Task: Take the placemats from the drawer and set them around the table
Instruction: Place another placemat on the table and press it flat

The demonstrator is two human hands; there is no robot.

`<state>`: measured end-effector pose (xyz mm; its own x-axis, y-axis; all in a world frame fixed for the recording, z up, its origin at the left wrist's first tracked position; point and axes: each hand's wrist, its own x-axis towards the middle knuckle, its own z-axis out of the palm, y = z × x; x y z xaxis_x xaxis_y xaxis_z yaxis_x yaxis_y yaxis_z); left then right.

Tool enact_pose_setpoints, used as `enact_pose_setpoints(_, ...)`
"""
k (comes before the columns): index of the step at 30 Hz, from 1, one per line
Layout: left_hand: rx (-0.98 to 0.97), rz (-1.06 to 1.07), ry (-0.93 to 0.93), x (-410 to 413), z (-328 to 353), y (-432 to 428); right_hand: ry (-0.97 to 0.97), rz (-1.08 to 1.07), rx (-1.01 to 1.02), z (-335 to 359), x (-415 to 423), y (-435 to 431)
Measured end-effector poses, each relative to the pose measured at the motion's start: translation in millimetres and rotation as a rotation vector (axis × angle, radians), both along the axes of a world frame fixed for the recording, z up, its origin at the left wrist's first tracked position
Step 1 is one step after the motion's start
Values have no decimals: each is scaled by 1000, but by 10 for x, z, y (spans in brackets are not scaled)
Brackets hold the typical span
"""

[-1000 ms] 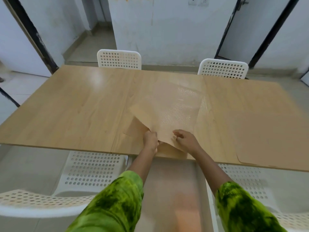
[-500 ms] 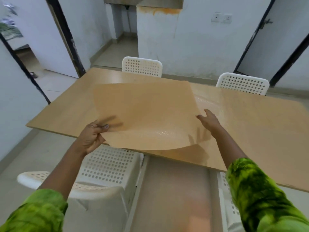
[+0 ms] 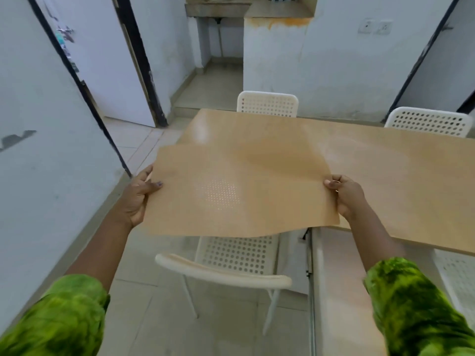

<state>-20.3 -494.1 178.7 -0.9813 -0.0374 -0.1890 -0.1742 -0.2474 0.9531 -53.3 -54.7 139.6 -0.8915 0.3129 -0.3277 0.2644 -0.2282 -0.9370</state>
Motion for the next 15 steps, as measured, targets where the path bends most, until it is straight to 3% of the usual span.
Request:
enact_pose_setpoints(7,-19,142,1,-396,67,-365,31,-166,-69,6,-237,-680)
enact_pose_setpoints(15,-298,83,-46,-1314,-74,-607,-9,-271,-110,-221,-732,-1042)
